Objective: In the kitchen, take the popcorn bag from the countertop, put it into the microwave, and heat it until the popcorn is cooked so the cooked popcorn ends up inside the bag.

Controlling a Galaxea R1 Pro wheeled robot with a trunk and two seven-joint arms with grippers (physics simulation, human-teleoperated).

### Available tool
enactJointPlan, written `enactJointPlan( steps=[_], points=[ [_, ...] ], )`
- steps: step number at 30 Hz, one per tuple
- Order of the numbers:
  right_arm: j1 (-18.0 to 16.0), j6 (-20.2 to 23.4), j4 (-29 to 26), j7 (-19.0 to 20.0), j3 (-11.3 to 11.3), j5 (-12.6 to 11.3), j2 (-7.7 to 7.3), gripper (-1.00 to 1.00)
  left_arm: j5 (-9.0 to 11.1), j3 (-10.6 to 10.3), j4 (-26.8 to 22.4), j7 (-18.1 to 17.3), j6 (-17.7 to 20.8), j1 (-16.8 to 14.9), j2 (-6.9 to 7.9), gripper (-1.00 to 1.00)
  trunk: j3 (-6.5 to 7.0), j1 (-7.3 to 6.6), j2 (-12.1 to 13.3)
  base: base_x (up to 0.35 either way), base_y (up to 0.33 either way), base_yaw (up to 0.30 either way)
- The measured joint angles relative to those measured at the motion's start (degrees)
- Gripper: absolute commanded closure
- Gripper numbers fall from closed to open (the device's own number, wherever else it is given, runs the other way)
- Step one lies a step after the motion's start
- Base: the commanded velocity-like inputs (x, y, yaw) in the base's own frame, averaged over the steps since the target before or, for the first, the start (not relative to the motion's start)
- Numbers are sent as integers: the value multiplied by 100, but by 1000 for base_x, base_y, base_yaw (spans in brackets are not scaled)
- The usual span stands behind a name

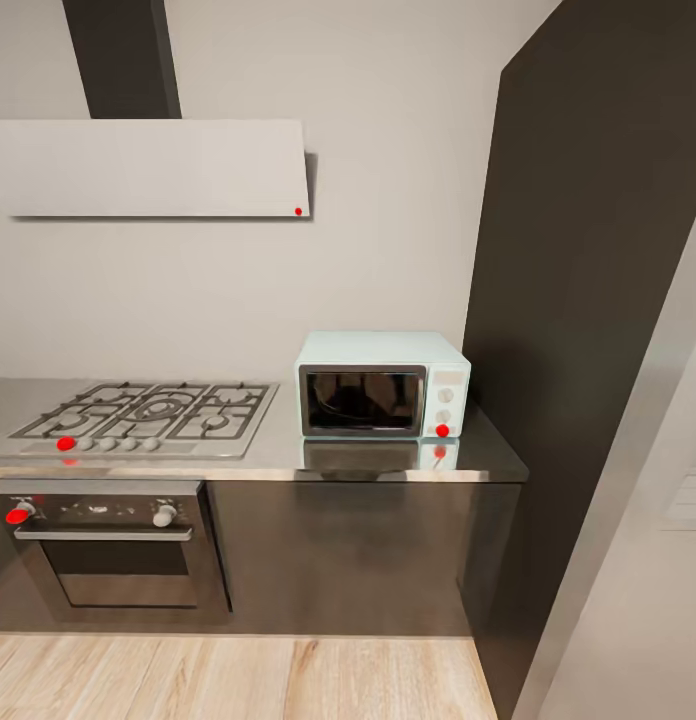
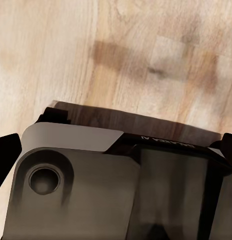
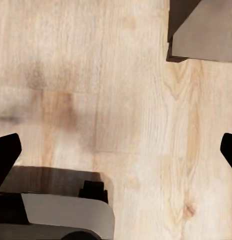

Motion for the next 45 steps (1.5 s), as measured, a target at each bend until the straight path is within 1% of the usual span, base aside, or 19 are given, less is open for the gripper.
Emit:
enactJointPlan(
  steps=[1,2,3,5,6,8,12,16,21,25,30,32,34,35,36,37,39,41,45],
  points=[
    [9,681,-647,-17,-3,-14,17,-100,0,1,-2,1,-3,0,0,-100,-2,0,0,0,0,0],
    [10,996,-1463,-23,-1,-18,50,-100,0,0,0,0,-4,0,0,-100,0,0,0,0,0,0],
    [25,1433,-1899,-25,-1,-20,130,-100,0,0,-1,0,-4,0,0,-100,0,0,0,0,0,0],
    [-67,1959,-2305,-41,-2,-15,235,-100,0,0,-1,0,-4,0,-3,-100,0,0,0,0,0,0],
    [-310,2300,-2566,-40,-1,-21,350,-100,0,0,-1,1,-4,0,-2,-100,0,0,0,0,0,0],
    [-641,2511,-2738,-36,-1,-16,448,-100,0,0,0,1,-4,0,-3,-100,0,0,1,0,0,0],
    [-1681,3113,-2964,-33,-5,-59,684,-100,0,0,0,1,-4,0,-9,-100,0,0,1,0,0,0],
    [-2306,3288,-3461,-68,-9,-45,822,-100,0,1,-1,1,-4,0,-9,-100,1,0,0,0,0,0],
    [-2985,3636,-4163,-406,-28,-35,832,-100,0,1,-1,1,-3,0,-9,-100,0,0,0,0,0,0],
    [-3823,3823,-4221,-618,-113,-64,798,-100,0,1,-1,1,-4,0,-9,-100,0,0,0,0,0,0],
    [-4554,4218,-4222,-876,-166,-67,790,-100,0,1,-1,1,-4,0,-9,-100,0,0,0,0,0,0],
    [-4645,4062,-4167,-893,-167,-85,816,-100,0,1,-1,1,-4,0,-6,-100,0,0,0,0,0,0],
    [-4628,3652,-4064,-844,-163,-106,783,-100,0,1,-1,1,-4,0,-6,-100,-1,0,1,0,0,0],
    [-4622,3036,-3765,-727,-161,-127,705,-100,0,1,-1,1,-4,0,-6,-100,-1,0,1,0,0,0],
    [-4623,2716,-3568,-609,-160,-142,654,-100,0,1,-1,1,-4,0,-4,-100,-1,0,1,0,0,0],
    [-4629,2084,-3107,-263,-159,-174,550,-100,0,3,-2,1,-4,0,-1,-100,-1,0,1,0,0,0],
    [-4636,1569,-2737,-85,-155,-181,483,-100,0,6,-1,1,-4,0,-1,-100,-1,0,1,0,0,0],
    [-4632,1134,-2500,-48,-159,-182,451,-100,0,8,-1,1,-4,0,0,-100,-1,0,1,0,0,0],
    [-4631,834,-2058,-20,-162,-178,297,-100,-6,10,-3,1,-4,0,0,-100,-1,0,1,0,0,0]
  ],
)
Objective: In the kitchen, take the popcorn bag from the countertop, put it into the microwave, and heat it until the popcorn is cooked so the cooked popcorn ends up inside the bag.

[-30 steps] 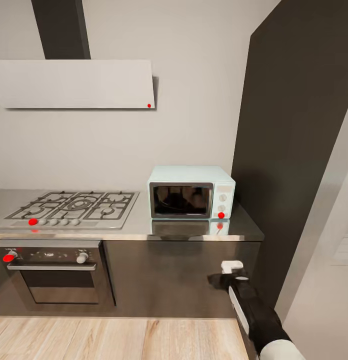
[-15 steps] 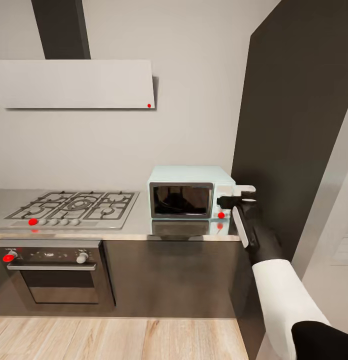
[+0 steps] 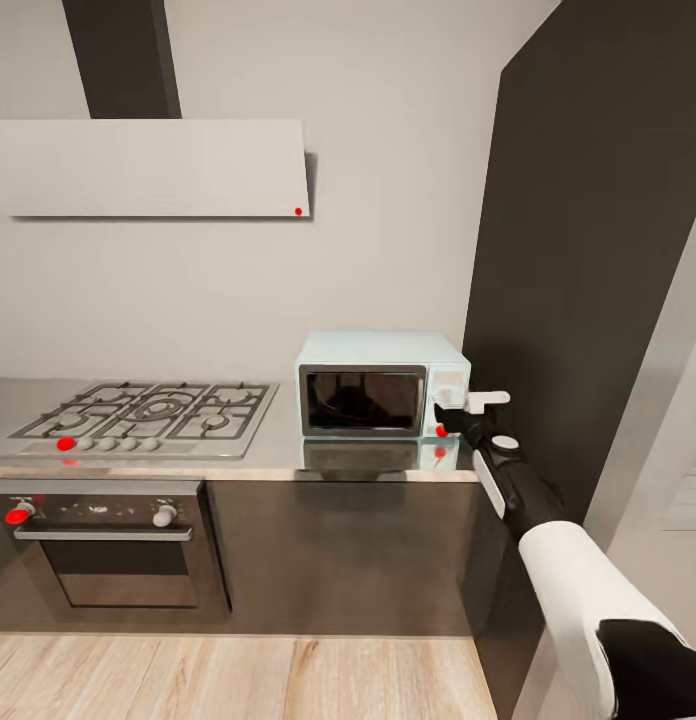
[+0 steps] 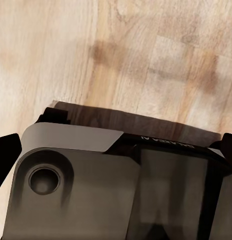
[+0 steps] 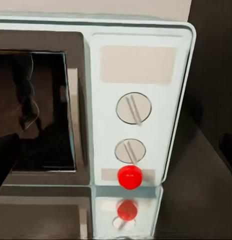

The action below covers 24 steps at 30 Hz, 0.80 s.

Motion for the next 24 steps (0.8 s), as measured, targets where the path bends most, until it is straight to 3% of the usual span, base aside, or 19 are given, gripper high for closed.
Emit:
enactJointPlan(
  steps=[10,14,24],
  points=[
    [0,-73,905,29,8,-2,-62,-100,-3,0,-6,0,0,0,0,-100,0,0,0,0,0,0],
    [0,-318,1154,-3,8,-25,-49,-100,-3,0,-6,0,0,0,0,-100,0,0,0,0,0,0],
    [0,-375,1260,46,9,-31,-62,-100,-3,0,-7,0,0,0,0,-100,0,0,0,0,0,0]
  ],
)
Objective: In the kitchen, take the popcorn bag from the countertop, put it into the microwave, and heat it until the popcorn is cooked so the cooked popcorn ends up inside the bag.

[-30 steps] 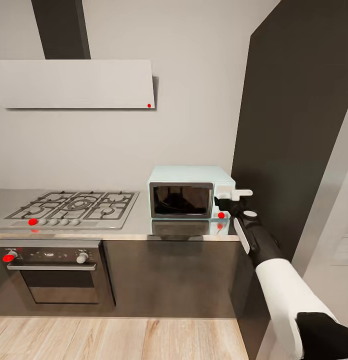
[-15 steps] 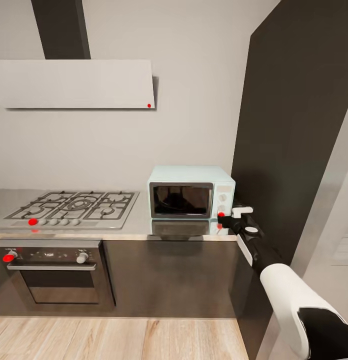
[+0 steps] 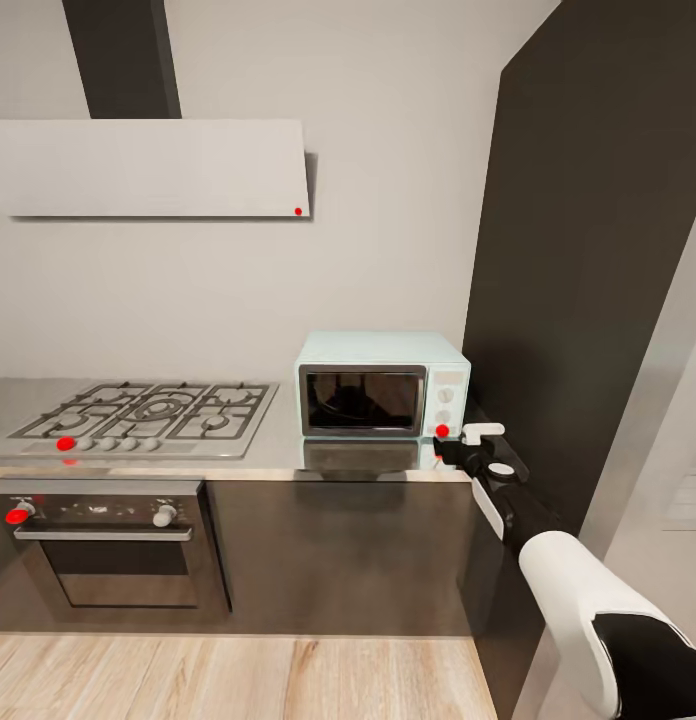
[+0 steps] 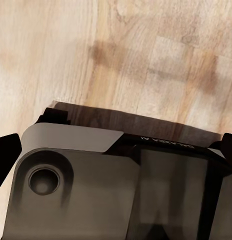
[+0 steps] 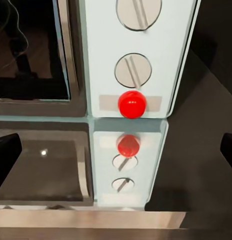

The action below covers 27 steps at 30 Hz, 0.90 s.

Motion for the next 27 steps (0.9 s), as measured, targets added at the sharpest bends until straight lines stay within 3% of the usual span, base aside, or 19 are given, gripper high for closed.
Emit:
enactJointPlan(
  steps=[8,16,27],
  points=[
    [0,0,3,439,0,13,-67,-100,5,0,0,-3,0,0,-3,-100,0,0,0,0,0,0],
    [0,-77,8,422,3,12,-106,-100,1,0,0,-4,1,0,0,-100,0,-1,-1,139,0,0],
    [1,-116,130,345,-7,16,-115,-100,0,0,0,0,0,0,0,-100,0,0,0,6,0,0]
  ],
)
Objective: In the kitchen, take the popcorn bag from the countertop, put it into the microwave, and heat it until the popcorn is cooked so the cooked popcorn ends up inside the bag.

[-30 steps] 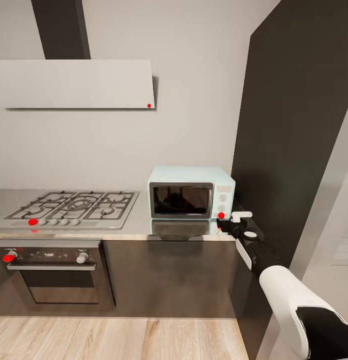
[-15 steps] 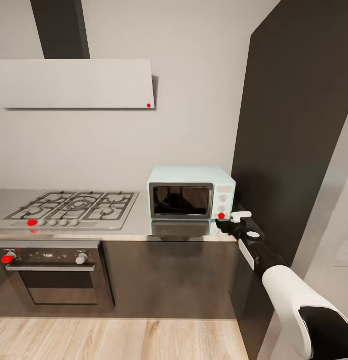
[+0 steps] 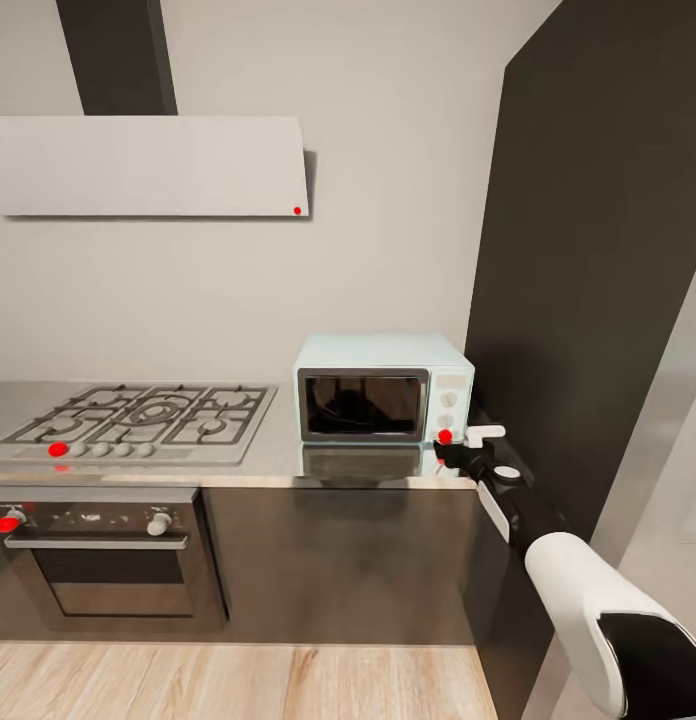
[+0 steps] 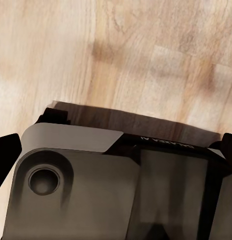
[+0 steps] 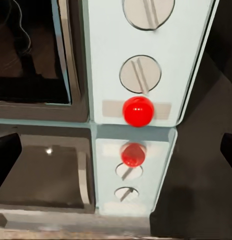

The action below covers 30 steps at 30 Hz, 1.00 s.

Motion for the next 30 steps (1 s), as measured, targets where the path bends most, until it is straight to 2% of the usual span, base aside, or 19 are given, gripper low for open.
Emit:
enactJointPlan(
  steps=[11,12,16,18,23,30],
  points=[
    [2,-363,482,-38,3,7,0,-100,0,0,0,0,0,0,0,-100,0,0,0,0,0,0],
    [2,-367,488,-38,2,7,0,100,0,0,0,0,0,0,0,-100,0,0,0,0,0,0],
    [2,-370,499,-55,-10,0,-2,100,6,0,0,0,0,0,0,-100,0,0,0,0,0,0],
    [2,-372,500,-89,-101,4,-14,100,5,0,0,0,1,0,0,-100,0,0,0,0,0,0],
    [2,-369,492,-133,-247,14,-216,100,3,0,0,0,0,0,0,-100,0,0,0,0,0,0],
    [2,-370,491,-134,-250,22,-237,100,8,0,0,0,0,0,0,-100,0,0,0,0,0,0]
  ],
)
